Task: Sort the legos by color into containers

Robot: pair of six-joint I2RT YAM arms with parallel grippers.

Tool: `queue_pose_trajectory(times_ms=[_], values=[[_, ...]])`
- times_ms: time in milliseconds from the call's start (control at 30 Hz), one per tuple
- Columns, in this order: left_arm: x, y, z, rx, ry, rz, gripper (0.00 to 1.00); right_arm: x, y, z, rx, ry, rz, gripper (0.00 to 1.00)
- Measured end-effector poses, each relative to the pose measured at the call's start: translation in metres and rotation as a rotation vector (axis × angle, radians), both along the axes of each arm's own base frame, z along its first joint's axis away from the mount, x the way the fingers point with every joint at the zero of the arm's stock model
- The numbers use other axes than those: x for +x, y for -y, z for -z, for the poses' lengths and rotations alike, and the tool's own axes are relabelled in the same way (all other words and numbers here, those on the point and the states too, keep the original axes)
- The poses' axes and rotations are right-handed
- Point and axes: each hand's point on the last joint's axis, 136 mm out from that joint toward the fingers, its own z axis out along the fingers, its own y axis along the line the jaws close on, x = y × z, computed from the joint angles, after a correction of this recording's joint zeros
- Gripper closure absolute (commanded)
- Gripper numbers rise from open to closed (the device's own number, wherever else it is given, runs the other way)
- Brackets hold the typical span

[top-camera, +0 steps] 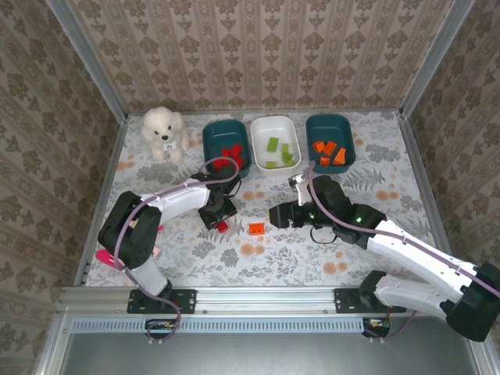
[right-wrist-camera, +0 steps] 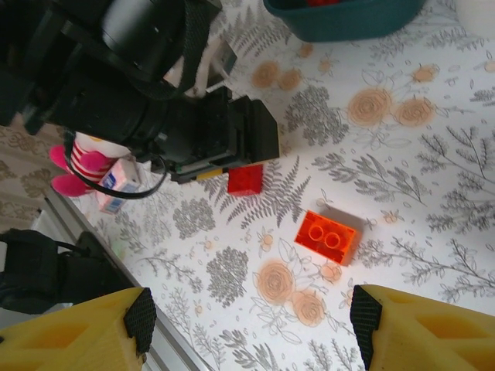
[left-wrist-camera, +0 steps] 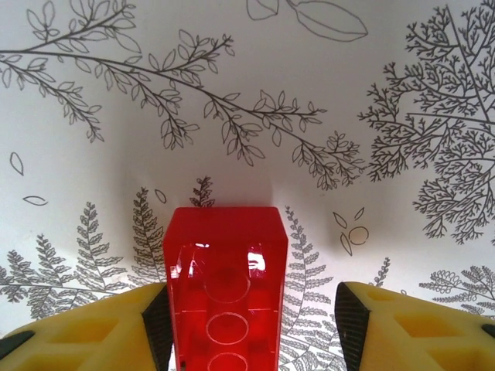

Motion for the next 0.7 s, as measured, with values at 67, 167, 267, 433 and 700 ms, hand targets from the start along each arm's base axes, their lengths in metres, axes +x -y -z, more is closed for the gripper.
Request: queue_pose_trajectory(times_ms=[67, 167, 267, 433, 700], values=[[-0.001, 0.0, 0.003, 0.011, -0.006, -0.001, 0.51, 0.0, 0.0, 0.005, -0.014, -0.014, 0.0, 0.3], [-0.003, 0.0, 0.01, 0.028, -0.02, 0.006, 0.53, -0.001, 0.001, 0.011, -0.028, -0.031, 0.0, 0.3], [-0.006, 0.0, 0.014, 0.046, -0.03, 0.013, 0.65, -0.001, 0.001, 0.012, -0.034, -0.034, 0.002, 0.3], [-0.003, 0.002, 0.01, 0.056, -0.015, 0.036, 0.8, 0.001, 0.003, 0.013, -0.048, -0.037, 0.014, 0.3], [0.078, 0.03, -0.078, 0.011, 0.24, 0.154, 0.84, 0.007, 0.006, 0.005, -0.059, -0.018, 0.042, 0.3]])
